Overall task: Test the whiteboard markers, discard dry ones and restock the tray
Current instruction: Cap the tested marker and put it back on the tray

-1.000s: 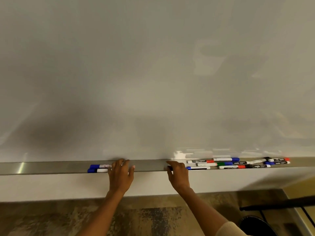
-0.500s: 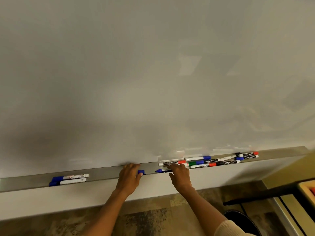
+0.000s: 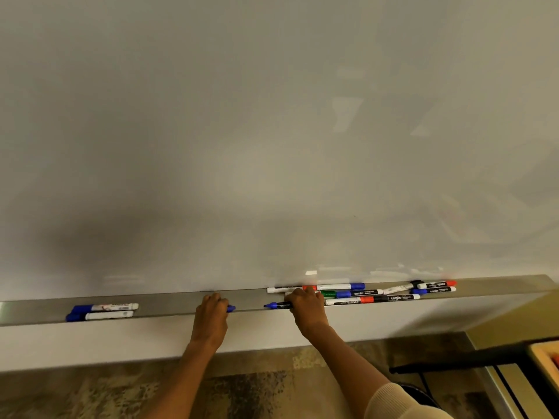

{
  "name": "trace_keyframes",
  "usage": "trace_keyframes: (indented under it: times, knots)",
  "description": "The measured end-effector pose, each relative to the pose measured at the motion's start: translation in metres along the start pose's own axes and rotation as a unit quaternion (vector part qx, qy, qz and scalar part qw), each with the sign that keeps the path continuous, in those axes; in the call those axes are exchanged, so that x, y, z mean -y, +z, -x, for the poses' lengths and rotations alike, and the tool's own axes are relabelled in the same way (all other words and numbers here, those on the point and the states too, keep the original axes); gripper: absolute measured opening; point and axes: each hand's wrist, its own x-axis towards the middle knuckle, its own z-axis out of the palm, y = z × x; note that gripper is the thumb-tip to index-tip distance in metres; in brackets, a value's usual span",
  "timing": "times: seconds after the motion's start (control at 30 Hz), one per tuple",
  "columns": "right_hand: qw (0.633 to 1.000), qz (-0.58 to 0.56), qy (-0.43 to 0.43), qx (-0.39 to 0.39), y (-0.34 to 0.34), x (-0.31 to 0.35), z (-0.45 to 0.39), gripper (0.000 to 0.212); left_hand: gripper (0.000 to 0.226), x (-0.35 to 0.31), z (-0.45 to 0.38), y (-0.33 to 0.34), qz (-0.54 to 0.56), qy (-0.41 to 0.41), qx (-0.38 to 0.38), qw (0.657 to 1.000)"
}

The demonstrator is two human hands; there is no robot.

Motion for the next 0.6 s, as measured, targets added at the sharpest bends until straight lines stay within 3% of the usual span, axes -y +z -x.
trace_keyframes:
  times: [0.13, 0.37, 0.6]
  knots:
    - [1.0, -0.002, -0.011, -0.004, -0.005, -0.005, -0.001, 0.029, 0.03, -0.001, 0.005, 0.0, 0.0, 0.017, -0.031, 0.999]
    - [0.988, -0.128, -0.039, -0.071, -0.034, -0.016, 0.008, 0.028, 0.032, -0.039, 0.003, -0.026, 0.049, 0.082, -0.118, 0.988]
    - [0.927, -0.295, -0.071, -0.22, -0.091, -0.032, 0.026, 0.026, 0.026, -0.107, -0.001, -0.055, 0.113, 0.143, -0.207, 0.961]
